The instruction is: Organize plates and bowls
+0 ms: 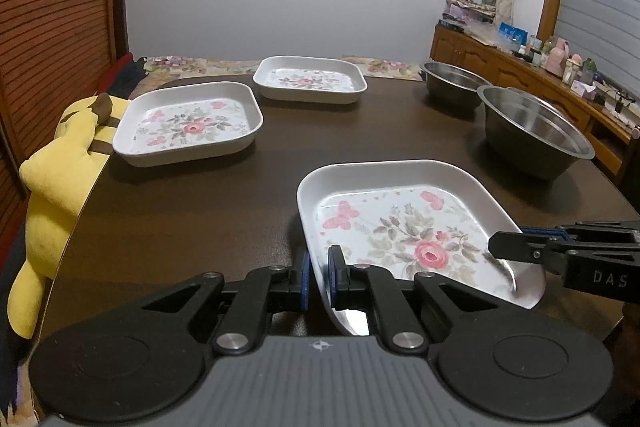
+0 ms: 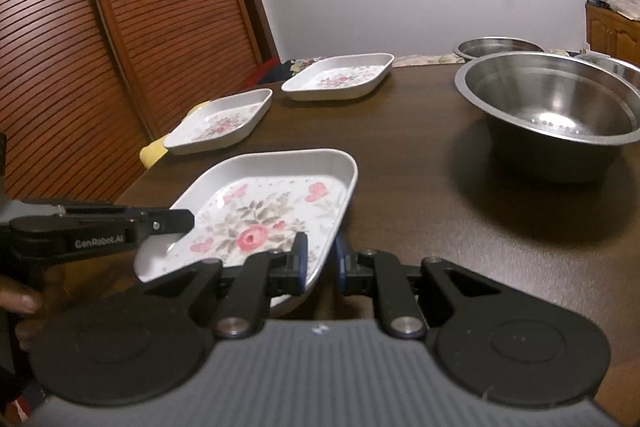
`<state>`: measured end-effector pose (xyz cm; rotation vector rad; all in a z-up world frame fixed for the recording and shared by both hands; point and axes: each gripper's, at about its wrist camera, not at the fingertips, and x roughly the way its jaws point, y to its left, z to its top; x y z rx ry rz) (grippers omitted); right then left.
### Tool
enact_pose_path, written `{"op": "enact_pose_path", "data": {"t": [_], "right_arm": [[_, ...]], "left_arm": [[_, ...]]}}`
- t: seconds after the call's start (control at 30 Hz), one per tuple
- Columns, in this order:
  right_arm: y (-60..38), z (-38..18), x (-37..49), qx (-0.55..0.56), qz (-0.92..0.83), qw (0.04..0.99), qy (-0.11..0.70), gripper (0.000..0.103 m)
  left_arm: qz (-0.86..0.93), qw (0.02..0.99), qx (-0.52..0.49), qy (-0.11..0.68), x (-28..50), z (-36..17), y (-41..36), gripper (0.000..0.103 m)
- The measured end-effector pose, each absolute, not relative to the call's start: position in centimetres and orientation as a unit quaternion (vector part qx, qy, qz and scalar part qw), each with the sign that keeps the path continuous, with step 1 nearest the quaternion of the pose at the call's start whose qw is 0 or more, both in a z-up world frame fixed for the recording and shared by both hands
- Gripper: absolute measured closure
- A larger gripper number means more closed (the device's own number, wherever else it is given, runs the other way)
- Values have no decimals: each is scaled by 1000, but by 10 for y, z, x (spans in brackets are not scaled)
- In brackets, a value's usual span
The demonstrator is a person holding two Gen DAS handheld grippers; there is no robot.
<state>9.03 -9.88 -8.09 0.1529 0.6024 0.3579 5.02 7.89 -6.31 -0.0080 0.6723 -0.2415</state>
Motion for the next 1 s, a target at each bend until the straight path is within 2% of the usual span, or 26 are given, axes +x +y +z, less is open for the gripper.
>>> {"op": "enact_pose_path", "data": {"t": [0.63,1.0], "right_arm": [[-98,-87,90,78,173,937,293,86],[-105,-84,91,87,168,939,288,86]], "left_arm": [[-122,937,-17,328,52,-69,84,93],[-120,937,-30,326,53,-65,91,85]]}}
